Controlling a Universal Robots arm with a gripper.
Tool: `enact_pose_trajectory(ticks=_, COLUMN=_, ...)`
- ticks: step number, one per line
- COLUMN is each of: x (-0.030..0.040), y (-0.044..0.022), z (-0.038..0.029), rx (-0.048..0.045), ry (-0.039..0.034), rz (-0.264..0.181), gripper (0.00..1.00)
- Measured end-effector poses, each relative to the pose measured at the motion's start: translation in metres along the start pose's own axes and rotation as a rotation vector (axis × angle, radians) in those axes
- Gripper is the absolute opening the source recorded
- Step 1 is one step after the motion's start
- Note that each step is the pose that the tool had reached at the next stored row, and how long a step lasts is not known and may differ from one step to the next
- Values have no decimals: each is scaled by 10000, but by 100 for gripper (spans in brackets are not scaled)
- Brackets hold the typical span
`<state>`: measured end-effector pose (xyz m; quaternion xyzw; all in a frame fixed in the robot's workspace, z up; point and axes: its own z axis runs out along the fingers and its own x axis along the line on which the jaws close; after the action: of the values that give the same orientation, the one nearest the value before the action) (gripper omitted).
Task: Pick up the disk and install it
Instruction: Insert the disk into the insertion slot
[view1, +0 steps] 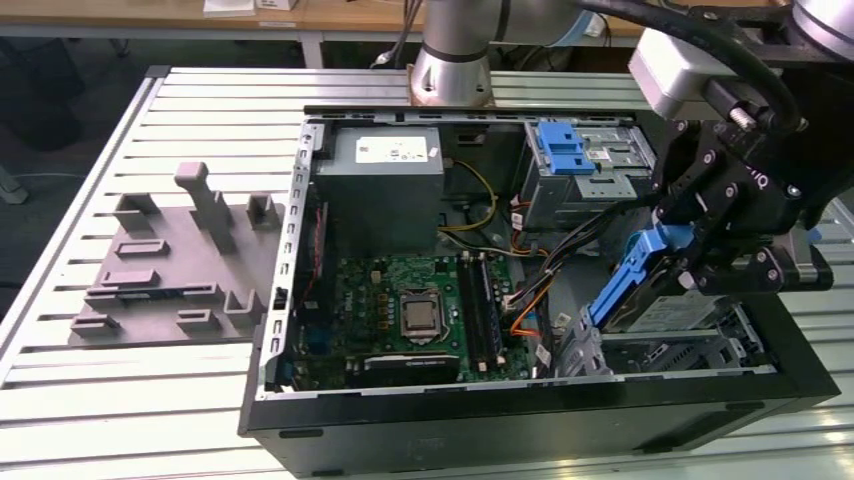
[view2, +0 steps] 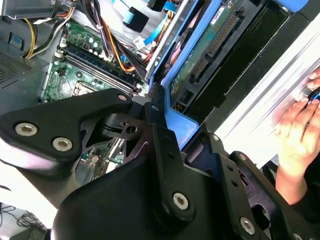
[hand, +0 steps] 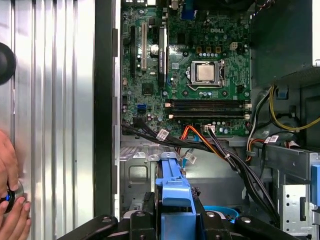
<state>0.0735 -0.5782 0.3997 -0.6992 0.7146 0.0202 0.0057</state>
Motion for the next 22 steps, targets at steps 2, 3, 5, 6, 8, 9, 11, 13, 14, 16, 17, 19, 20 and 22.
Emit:
enact_pose_trajectory(ticks=2, x=2, y=-1, z=19, rx=1, ry=0, rz=0, gripper=36)
enact_pose_trajectory(ticks=3, x=3, y=-2, z=29, rx=0, ry=1, rz=0, gripper=36)
enact_pose_trajectory(ticks=5, x=5, y=-2, z=51, rx=0, ry=0, rz=0, gripper=36)
enact_pose_trajectory(ticks=6, x=6, y=-2, z=62, rx=0, ry=1, rz=0, gripper=36)
enact_pose_trajectory(ticks=8, x=8, y=-4, z=84, rx=0, ry=0, rz=0, gripper=36)
enact_pose_trajectory(ticks=9, x=9, y=-4, z=94, rx=0, ry=1, rz=1, gripper=36)
enact_pose_trajectory(ticks=11, x=11, y=-5, z=116, rx=0, ry=1, rz=0, gripper=36)
enact_pose_trajectory(ticks=13, x=13, y=-6, z=139, rx=0, ry=0, rz=0, gripper=36)
enact_pose_trajectory(ticks=14, x=13, y=-7, z=149, rx=0, ry=1, rz=0, gripper=36)
enact_pose_trajectory(ticks=16, x=16, y=-8, z=167, rx=0, ry=0, rz=0, gripper=36)
enact_pose_trajectory(ticks=17, x=17, y=-9, z=176, rx=0, ry=0, rz=0, gripper=36)
enact_pose_trajectory(ticks=19, x=18, y=-11, z=194, rx=0, ry=0, rz=0, gripper=36)
enact_pose_trajectory(ticks=20, x=19, y=-13, z=203, rx=0, ry=1, rz=0, gripper=36)
enact_pose_trajectory(ticks=22, x=21, y=-15, z=222, rx=0, ry=0, rz=0, gripper=36)
